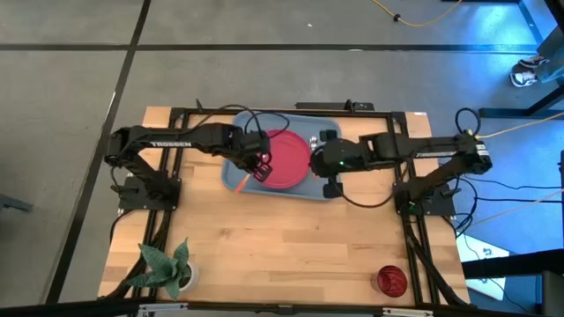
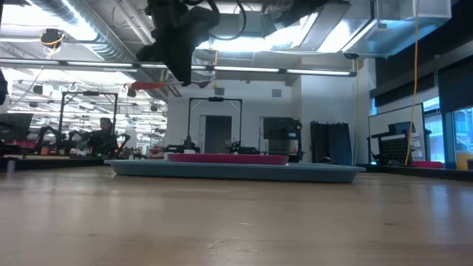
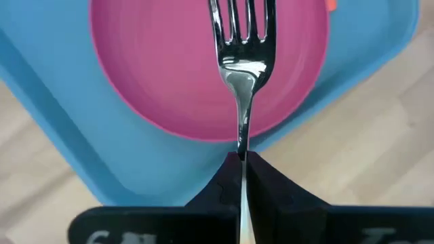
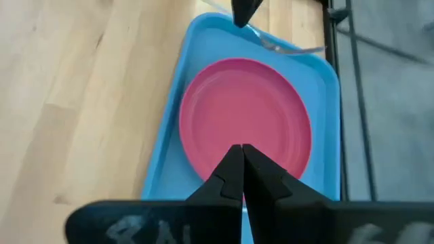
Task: Pick and place plate/cup/fork/spoon on tray
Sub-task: Put the orange fork on the blue serving tray at the right of the orange spoon
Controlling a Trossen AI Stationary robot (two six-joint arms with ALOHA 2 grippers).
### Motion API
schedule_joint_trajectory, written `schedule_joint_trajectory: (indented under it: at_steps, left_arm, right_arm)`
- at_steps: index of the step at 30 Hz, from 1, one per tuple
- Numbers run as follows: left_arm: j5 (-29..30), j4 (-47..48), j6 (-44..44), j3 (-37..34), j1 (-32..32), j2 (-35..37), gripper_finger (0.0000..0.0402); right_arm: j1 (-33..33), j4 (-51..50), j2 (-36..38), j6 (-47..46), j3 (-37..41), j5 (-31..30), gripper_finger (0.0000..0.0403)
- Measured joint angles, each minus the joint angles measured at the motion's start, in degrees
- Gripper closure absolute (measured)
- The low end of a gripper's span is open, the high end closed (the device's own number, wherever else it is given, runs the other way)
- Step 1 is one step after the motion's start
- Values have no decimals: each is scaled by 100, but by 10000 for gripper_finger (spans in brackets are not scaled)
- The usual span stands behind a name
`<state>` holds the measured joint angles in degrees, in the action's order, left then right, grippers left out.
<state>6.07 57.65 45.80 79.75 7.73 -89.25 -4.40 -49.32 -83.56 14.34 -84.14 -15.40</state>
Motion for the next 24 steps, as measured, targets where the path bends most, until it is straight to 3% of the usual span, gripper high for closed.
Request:
schedule_joint_trajectory:
  at_steps: [11,19,24]
  left_arm:
    - [-166,-152,967,0,-297,-59,401]
    - [-383,-177,1159,0,-304,-59,401]
    - [-410,-179,1237,-2,-304,-59,401]
  right_arm:
    - [96,1005,-144,1427,916,-10,398]
    - [128,2611,-196,3063,1476,136,398]
    - [190,3059,-332,3113,1519,446,398]
